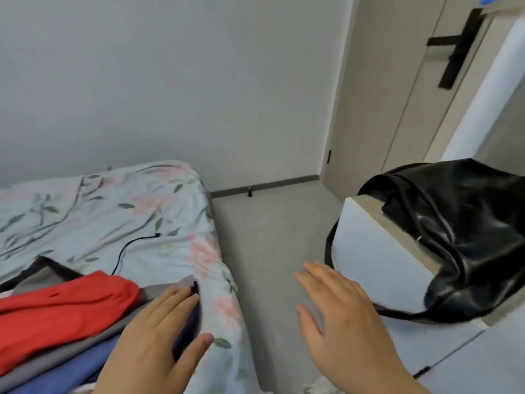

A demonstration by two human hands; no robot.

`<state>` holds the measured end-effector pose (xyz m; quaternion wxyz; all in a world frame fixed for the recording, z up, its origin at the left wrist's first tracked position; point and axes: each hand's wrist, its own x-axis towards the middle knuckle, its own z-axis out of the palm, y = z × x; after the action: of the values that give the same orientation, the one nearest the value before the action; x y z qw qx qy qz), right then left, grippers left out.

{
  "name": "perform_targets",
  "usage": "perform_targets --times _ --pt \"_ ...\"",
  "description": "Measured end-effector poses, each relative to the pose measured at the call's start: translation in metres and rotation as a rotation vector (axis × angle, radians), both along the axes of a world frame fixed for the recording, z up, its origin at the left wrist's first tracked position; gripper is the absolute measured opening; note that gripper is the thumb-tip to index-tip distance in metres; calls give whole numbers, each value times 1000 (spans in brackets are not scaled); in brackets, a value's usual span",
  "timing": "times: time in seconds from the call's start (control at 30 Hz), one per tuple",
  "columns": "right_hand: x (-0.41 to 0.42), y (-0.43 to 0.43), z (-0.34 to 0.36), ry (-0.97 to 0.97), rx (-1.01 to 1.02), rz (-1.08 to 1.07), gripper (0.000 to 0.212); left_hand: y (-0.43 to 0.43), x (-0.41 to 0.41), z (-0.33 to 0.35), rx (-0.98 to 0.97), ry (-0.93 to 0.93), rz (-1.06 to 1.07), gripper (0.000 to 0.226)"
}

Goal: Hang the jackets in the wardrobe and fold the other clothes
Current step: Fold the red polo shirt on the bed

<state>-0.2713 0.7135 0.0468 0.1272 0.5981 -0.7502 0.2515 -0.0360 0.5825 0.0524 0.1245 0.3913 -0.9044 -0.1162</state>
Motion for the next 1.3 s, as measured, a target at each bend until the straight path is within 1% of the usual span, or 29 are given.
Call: perform_targets --times 0.07,0.2,0.33,0.4,0.47,0.5,0.53,0.63,0.7,0.77,0.83,0.9,0.93,0.97,1.0,1.03,1.07,1.17,1.23,1.3 --pt "29 -20 -10 7 29 60 51 -9 41 -17 -14 -14 79 89" --pt "86 -58 -24 -25 85 153 56 -27 120 -53 52 20 202 92" --pt "141 -98 -42 -30 161 222 62 -55 185 -80 13 33 284 93" --pt "169 -122 -56 -64 181 253 64 -70 215 -93 0 22 333 87" --pt "196 -149 -69 -107 241 302 64 -87 247 -108 -11 65 419 71" --pt "210 -163 -75 -124 276 328 63 -95 263 -114 -7 81 467 68" --pt "222 -177 -85 -128 290 365 60 -104 279 -121 8 87 514 68" --pt "259 -218 -108 -241 397 448 56 -129 327 -139 6 47 603 70" --pt "284 -246 -119 -231 447 491 56 -145 353 -146 38 36 653 62" --pt "305 -273 -130 -217 499 527 56 -158 374 -152 76 -18 688 63" --pt "319 -295 -143 -178 558 551 58 -169 389 -157 99 -67 713 63" --pt "327 -312 -154 -152 632 541 58 -176 399 -162 71 -72 698 44" --pt "329 -318 -158 -138 644 532 53 -178 401 -164 18 -68 671 36" --pt "330 -323 -161 -107 625 520 42 -180 402 -167 -38 -52 654 32" --pt "331 -325 -161 -69 576 499 30 -180 402 -169 -71 -23 651 29" --pt "331 -327 -160 -47 521 472 22 -180 401 -170 -85 9 656 28" --pt "329 -326 -159 -48 471 454 20 -181 401 -170 -86 45 661 27" --pt "319 -319 -155 -154 446 502 20 -178 399 -171 -81 212 684 17" --pt "315 -310 -148 -275 461 510 20 -174 395 -166 -40 299 654 22" --pt "313 -300 -140 -404 471 484 21 -166 388 -160 -38 349 624 29"
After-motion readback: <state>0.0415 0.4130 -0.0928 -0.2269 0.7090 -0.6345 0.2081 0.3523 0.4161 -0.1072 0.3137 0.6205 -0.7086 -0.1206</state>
